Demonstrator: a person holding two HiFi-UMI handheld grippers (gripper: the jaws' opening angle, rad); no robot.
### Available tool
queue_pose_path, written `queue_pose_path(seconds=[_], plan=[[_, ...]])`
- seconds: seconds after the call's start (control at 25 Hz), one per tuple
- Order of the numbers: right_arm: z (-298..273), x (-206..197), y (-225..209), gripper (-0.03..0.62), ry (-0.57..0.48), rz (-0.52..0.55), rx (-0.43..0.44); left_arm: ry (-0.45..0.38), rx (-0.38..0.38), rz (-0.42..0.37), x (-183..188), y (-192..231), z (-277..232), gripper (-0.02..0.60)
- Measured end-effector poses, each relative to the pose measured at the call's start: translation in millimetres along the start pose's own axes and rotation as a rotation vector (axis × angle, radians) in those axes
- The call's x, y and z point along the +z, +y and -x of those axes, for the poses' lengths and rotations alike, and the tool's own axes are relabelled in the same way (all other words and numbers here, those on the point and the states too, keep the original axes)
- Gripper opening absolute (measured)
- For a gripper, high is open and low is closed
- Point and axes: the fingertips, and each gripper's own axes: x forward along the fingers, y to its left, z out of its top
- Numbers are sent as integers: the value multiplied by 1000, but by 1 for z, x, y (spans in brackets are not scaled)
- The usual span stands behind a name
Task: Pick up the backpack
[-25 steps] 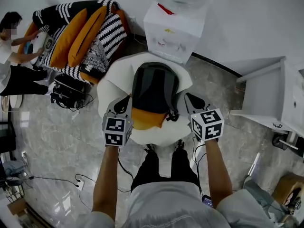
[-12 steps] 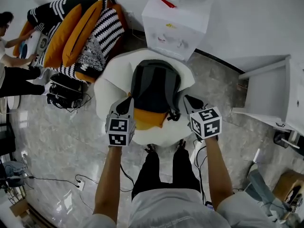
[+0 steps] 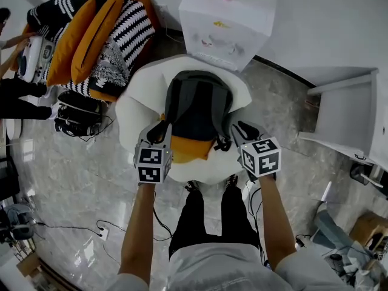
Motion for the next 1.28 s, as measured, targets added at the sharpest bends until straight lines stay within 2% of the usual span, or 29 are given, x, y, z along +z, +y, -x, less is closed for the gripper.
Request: queue_pose_path(seconds=[0.44,0.8,1.28], plan=[[-40,-32,-15,100,62,-82,-1,75,-33,16,-40,8,-37,98],[-69,-55,-17,101,105,-97,17,120,-47,26,-63,15,-63,97],[-104,-94,-25,101,156,-173,26,181,-65,43,-99,14,-98,97]])
